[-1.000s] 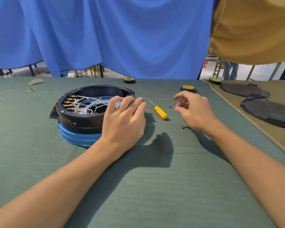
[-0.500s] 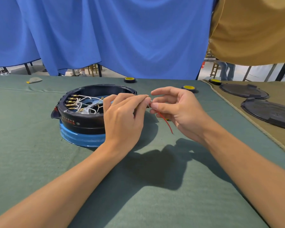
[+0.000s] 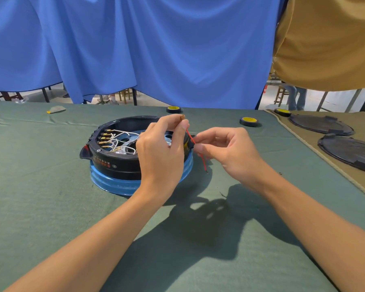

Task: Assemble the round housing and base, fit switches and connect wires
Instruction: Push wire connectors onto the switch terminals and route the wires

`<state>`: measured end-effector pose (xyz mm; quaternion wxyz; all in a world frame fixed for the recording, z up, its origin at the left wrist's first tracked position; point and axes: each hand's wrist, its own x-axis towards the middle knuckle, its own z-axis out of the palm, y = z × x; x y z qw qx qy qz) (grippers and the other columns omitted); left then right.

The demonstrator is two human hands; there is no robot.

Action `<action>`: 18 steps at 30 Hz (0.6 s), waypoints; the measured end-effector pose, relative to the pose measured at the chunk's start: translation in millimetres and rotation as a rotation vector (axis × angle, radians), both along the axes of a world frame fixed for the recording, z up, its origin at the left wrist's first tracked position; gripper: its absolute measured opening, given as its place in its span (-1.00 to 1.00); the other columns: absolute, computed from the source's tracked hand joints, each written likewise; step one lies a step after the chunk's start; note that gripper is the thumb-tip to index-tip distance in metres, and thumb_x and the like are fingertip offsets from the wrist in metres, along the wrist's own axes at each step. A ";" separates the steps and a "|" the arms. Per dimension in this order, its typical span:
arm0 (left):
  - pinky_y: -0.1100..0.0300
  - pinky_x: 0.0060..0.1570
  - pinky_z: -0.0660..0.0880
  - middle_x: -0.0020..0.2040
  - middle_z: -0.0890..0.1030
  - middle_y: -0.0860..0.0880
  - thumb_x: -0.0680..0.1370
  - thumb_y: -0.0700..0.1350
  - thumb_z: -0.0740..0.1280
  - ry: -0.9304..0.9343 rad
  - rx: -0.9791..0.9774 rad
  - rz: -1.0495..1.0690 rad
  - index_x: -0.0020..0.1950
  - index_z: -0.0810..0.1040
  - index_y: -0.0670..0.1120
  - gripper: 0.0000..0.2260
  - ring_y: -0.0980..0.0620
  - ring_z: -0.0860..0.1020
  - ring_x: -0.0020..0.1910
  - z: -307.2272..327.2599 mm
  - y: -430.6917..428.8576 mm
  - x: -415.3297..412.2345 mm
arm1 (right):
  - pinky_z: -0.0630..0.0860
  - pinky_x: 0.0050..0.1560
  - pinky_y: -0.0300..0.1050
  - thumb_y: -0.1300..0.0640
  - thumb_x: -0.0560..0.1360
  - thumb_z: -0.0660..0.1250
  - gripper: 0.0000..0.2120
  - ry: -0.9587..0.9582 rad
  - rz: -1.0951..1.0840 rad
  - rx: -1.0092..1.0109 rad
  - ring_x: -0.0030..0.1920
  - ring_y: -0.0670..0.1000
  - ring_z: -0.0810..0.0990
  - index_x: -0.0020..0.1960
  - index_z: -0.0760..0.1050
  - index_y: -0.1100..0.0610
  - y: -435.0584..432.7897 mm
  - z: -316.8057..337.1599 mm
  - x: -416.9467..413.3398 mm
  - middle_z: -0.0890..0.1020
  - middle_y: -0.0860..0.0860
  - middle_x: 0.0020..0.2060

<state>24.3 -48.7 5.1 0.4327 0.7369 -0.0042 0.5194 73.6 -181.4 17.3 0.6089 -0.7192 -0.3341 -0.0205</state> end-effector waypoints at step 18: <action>0.14 -0.07 0.47 -0.24 0.66 0.09 0.57 -0.11 0.38 0.407 0.557 0.013 -0.03 0.73 -0.03 -0.88 0.03 0.53 -0.16 69.2 82.1 55.9 | 0.52 0.11 0.00 0.09 0.48 0.39 -0.92 0.088 -0.483 0.018 0.00 -0.03 0.58 -0.03 0.58 0.04 61.2 -13.3 52.8 0.65 -0.05 -0.10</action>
